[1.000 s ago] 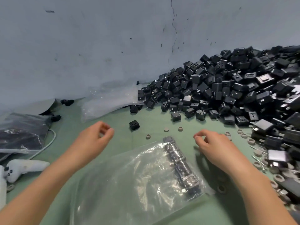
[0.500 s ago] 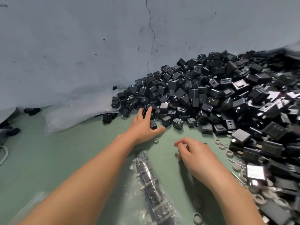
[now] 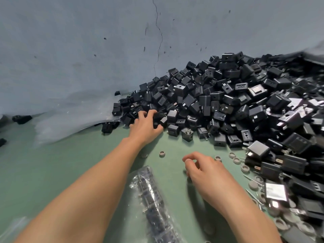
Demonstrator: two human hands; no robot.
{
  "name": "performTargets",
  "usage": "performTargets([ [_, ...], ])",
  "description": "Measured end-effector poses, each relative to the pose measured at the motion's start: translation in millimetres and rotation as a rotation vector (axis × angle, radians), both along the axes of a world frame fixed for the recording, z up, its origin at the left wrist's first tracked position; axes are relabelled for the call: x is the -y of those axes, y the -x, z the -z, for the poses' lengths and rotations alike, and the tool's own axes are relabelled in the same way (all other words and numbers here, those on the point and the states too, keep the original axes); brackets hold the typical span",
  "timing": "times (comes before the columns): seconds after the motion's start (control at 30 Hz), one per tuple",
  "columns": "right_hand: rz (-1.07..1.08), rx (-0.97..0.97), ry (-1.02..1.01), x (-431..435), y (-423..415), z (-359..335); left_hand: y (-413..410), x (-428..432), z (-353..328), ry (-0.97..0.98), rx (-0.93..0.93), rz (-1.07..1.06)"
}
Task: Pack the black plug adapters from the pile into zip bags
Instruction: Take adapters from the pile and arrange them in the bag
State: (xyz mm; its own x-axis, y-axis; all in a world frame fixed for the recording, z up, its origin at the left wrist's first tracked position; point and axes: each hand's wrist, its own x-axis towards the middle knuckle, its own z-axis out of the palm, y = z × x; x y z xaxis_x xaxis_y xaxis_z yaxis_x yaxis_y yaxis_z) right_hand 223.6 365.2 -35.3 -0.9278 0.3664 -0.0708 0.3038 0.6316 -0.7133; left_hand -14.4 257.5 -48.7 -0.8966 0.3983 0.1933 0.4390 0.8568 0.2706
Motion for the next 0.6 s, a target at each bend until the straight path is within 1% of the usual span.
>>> performTargets([
  [0.13, 0.008, 0.004, -0.026, 3.9, 1.8, 1.0, 0.4, -0.8, 4.4, -0.01, -0.008, 0.02],
  [0.3, 0.023, 0.005, -0.039, 4.9, 2.2, 1.6, 9.1, 0.0, 7.6, 0.132, 0.016, 0.018],
  [0.37, 0.022, 0.009, -0.037, 5.4, 1.6, 1.2, 10.0, 2.4, 8.2, 0.125, -0.027, 0.014],
  [0.5, 0.023, 0.01, -0.031, 5.8, 2.4, -0.2, 6.8, 2.9, 12.4, 0.121, -0.18, -0.028],
  [0.6, 0.027, 0.006, -0.027, 5.8, 2.2, 0.0, 8.4, 2.7, 9.5, 0.155, -0.202, 0.003],
])
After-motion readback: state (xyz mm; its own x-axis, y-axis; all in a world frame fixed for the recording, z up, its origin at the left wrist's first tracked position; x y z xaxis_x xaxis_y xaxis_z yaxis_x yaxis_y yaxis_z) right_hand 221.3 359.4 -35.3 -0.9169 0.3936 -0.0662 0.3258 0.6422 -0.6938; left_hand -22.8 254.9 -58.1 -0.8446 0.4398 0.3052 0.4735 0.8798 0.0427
